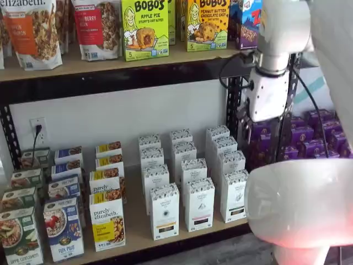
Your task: Pick up the white box with a green strip in the middle, on the bottom shelf, the sixth box from the left
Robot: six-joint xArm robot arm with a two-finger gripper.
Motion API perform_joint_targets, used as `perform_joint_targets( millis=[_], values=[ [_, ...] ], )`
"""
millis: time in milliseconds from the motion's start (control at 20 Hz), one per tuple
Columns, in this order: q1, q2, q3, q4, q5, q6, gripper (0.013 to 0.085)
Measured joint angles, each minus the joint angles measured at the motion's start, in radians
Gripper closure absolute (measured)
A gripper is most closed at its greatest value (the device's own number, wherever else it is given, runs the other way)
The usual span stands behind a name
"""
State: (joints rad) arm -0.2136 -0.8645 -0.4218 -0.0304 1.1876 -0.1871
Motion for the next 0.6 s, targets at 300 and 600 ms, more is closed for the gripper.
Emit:
perform_joint_targets(
  millis=[300, 600],
  values=[
    [-0.019, 0.123, 0.079, -0.009, -0.167, -0.011, 0.0130],
    [-0.044, 0.332, 0.119, -0.049, -0.373, -0.005, 0.0130]
  ],
)
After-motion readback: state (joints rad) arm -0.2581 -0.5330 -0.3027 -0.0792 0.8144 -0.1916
